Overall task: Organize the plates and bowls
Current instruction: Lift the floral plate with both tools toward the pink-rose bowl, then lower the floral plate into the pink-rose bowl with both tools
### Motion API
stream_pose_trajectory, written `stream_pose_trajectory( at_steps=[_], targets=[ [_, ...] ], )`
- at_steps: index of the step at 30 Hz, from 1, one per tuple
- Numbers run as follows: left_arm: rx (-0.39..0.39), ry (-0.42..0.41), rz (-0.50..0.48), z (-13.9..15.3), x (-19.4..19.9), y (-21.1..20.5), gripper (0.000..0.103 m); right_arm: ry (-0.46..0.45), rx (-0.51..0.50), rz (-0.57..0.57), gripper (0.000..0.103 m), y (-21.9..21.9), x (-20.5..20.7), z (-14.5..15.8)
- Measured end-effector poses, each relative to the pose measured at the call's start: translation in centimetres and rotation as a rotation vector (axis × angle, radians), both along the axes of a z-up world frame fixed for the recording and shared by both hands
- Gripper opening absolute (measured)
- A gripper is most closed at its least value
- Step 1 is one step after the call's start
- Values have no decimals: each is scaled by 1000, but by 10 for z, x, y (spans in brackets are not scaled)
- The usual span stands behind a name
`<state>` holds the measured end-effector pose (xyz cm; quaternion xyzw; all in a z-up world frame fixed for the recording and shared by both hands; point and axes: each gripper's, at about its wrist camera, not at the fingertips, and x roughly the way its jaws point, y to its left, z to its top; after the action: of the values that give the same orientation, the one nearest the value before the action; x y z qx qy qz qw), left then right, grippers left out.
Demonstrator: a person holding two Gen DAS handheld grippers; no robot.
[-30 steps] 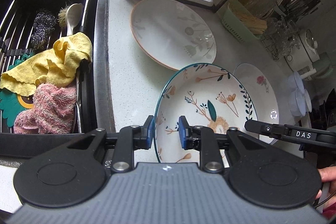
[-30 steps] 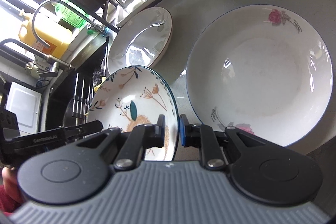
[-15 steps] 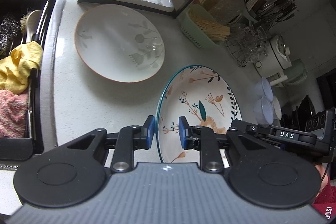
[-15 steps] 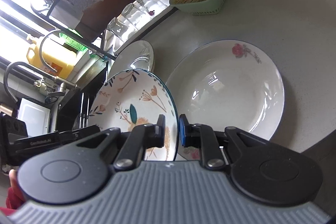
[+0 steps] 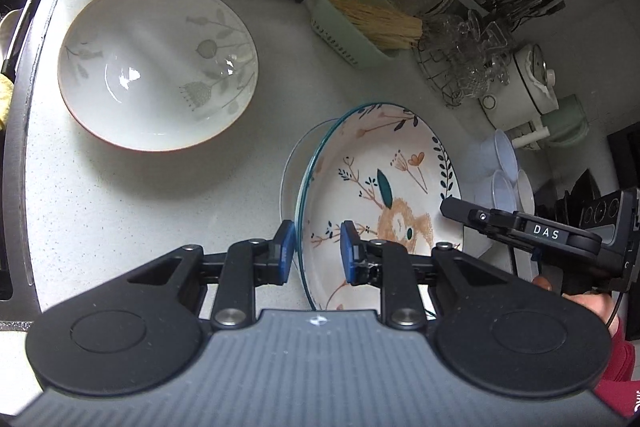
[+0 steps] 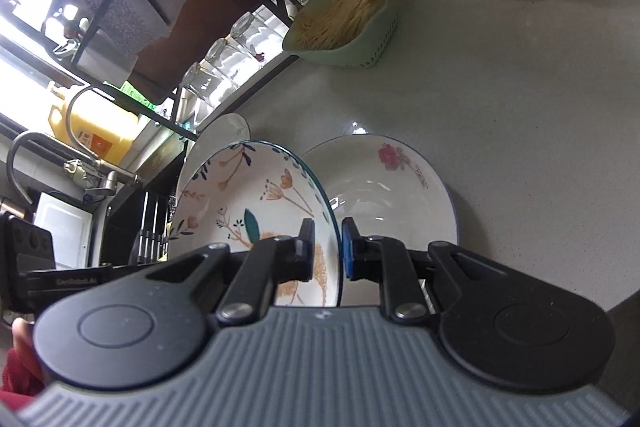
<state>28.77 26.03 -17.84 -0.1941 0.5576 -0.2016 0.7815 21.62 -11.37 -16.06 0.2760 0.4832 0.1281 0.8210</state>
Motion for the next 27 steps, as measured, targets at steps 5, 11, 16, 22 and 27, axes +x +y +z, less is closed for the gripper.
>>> stream_pose_trajectory(
  at_steps=[5, 11, 16, 22, 27],
  targets=[
    [4, 22, -22, -10, 12, -16, 26, 0, 0, 19, 17, -14, 3, -10],
    [5, 46, -57, -22, 26, -39, 26, 32, 28, -24, 17, -36, -1, -30],
    [39, 68, -55, -31, 33, -51, 26, 29, 30, -33, 17, -41, 1, -37],
    [82, 80, -31, -35, 48, -59, 27, 26, 27, -7, 17, -40, 8, -45],
    [148, 61, -55, -32, 56, -71, 27, 24, 28, 3, 17, -42, 12, -54]
  ],
)
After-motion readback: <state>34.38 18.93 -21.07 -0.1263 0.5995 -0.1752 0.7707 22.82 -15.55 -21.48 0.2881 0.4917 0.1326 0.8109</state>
